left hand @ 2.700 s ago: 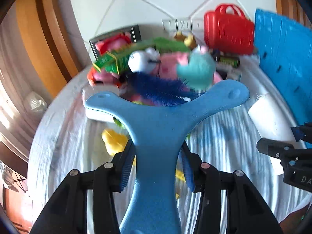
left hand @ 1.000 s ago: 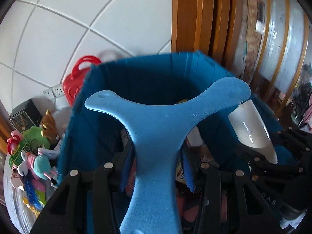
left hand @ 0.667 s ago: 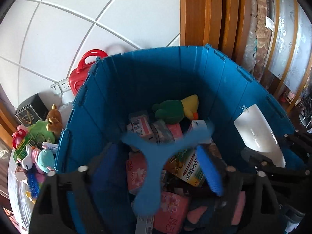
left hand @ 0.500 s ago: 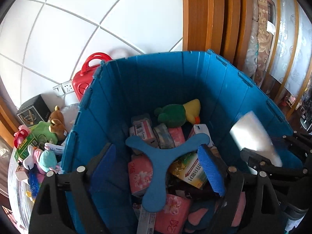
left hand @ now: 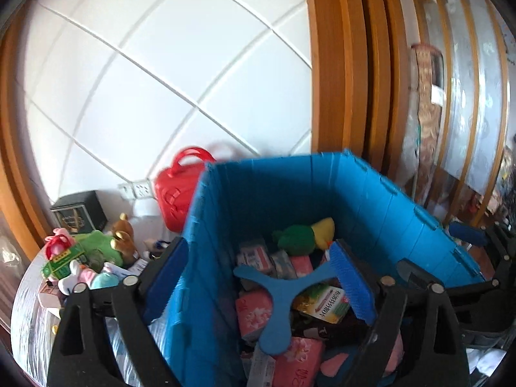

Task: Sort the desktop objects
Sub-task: 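Open left tool over the crate dropping blue toy while right tool releases cylinder, then withdraw both open tools from the crate back toward the toy pile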

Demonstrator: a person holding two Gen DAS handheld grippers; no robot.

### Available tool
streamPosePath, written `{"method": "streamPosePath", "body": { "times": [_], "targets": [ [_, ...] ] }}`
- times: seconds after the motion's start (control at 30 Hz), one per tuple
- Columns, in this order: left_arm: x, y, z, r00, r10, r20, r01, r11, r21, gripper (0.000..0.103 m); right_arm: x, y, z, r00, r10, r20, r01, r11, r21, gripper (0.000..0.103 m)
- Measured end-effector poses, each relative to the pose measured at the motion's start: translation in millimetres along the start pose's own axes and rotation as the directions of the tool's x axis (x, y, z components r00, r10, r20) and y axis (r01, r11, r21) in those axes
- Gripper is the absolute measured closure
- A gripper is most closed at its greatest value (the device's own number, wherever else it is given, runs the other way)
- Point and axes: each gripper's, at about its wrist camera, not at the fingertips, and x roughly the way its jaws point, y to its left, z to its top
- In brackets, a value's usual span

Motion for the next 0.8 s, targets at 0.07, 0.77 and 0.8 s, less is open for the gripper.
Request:
{"method": "streamPosePath", "body": {
  "times": [0.07,0.77,0.8],
  "targets": [
    [-17,8,-6,0.999,0.011,0.041,-0.01,1.0,-0.018,0.007,-13,7,-5,0.999,0.015,0.051,-0.016,1.0,0.014,0.0],
    [-112,246,-119,0.962,0.272,0.002,-0.259,0.918,-0.301,0.005,-88,209,-1,0.869,0.422,0.258,-0.4,0.907,-0.134,0.0],
    [-114,262,-125,0.959,0.282,-0.009,-0.271,0.912,-0.307,0.005,-87,223,-1,0.869,0.425,0.252,-0.403,0.905,-0.138,0.0]
  ]
}}
